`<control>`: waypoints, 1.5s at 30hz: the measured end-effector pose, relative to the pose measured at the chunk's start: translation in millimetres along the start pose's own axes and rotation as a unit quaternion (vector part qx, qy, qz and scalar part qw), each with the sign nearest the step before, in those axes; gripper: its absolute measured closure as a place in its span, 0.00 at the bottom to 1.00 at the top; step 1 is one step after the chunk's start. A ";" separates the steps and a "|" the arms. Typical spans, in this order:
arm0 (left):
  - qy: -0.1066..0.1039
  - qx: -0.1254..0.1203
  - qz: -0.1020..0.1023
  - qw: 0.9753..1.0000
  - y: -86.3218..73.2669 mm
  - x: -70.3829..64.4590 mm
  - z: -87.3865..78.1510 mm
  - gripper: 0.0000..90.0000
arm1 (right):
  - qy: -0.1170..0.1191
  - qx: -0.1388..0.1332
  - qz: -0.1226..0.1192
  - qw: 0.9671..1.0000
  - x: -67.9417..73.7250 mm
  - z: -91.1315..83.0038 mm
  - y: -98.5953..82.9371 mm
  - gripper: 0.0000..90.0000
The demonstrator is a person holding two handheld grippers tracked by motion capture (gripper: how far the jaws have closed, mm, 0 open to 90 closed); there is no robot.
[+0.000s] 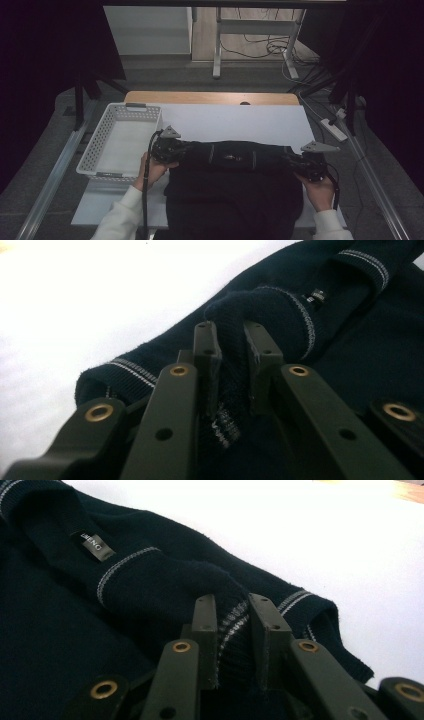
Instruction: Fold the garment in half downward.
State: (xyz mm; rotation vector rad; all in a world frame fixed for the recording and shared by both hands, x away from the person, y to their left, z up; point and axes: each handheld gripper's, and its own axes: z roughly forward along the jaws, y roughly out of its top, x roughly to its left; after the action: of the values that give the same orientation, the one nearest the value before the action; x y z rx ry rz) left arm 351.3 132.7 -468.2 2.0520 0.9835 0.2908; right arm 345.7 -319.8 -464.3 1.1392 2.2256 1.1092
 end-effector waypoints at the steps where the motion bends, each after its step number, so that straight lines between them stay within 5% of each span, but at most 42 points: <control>1: 0.000 0.000 0.000 1.000 -0.7 0.3 -0.8 0.86 | 0.000 0.001 0.000 1.000 0.0 -0.3 -0.6 0.83; 24: -0.005 -0.003 0.002 1.000 -4.7 -5.6 -7.1 0.86 | 0.002 0.003 -0.008 1.000 3.7 -5.5 -4.4 0.83; 45: -0.014 0.004 0.013 1.000 -21.3 -19.2 -17.4 0.85 | 0.004 0.011 -0.013 1.000 15.8 -22.8 -25.3 0.82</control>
State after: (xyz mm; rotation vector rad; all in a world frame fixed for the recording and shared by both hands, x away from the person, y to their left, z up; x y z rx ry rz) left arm 318.1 136.3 -470.9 2.0726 0.9421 0.2718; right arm 309.3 -326.6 -470.7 1.1135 2.2584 1.0826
